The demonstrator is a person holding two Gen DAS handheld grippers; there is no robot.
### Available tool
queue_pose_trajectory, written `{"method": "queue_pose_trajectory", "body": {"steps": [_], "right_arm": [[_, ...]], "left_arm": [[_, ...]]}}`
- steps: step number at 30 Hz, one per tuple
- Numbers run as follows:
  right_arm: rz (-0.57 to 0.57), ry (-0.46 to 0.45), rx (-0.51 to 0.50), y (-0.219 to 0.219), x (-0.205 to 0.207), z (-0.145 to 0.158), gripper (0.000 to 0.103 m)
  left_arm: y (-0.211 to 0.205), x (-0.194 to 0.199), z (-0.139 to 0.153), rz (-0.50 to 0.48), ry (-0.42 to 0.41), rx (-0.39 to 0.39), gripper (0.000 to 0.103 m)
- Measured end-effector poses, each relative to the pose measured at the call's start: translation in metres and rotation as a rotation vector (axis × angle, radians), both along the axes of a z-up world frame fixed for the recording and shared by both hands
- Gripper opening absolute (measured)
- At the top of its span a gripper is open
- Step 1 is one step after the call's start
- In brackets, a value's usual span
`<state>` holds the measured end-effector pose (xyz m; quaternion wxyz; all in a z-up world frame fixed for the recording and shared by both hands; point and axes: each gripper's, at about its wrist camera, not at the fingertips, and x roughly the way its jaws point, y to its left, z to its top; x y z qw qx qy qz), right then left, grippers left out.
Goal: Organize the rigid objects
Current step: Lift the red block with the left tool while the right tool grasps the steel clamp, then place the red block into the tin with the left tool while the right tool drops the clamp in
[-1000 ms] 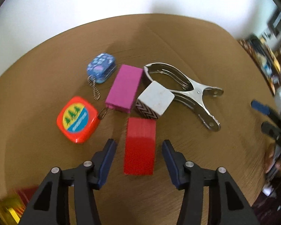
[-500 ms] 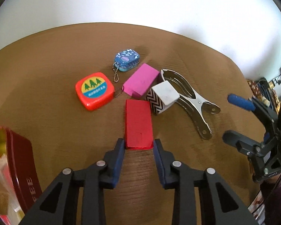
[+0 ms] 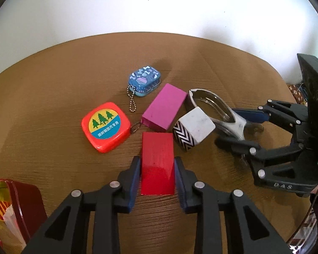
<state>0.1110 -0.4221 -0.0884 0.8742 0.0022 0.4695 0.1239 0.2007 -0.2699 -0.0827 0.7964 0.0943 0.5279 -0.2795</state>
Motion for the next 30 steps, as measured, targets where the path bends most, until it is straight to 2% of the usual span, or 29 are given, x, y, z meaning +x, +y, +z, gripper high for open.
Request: {"method": "queue_pose_trajectory", "body": {"steps": [6, 10, 16, 19, 26, 30], "right_arm": [[-0.019, -0.010, -0.017, 0.002, -0.006, -0.002, 0.040], [-0.080, -0.032, 0.039, -0.008, -0.023, -0.002, 0.036], [-0.170, -0.051, 0.122, -0.026, -0.057, 0.004, 0.033], [-0.191, -0.044, 0.156, -0.027, -0.069, 0.005, 0.033], [-0.226, -0.045, 0.201, -0.030, -0.097, 0.013, 0.032], [-0.240, -0.043, 0.229, -0.027, -0.109, 0.019, 0.031]], "left_arm": [[0.021, -0.010, 0.003, 0.049, 0.019, -0.069, 0.031], [0.036, -0.031, 0.013, 0.048, 0.011, -0.101, 0.031], [0.053, -0.072, 0.045, 0.072, -0.024, -0.174, 0.031], [0.076, -0.095, 0.065, 0.109, -0.034, -0.206, 0.031], [0.131, -0.126, 0.111, 0.231, -0.090, -0.195, 0.031], [0.161, -0.128, 0.122, 0.307, -0.126, -0.142, 0.031]]}}
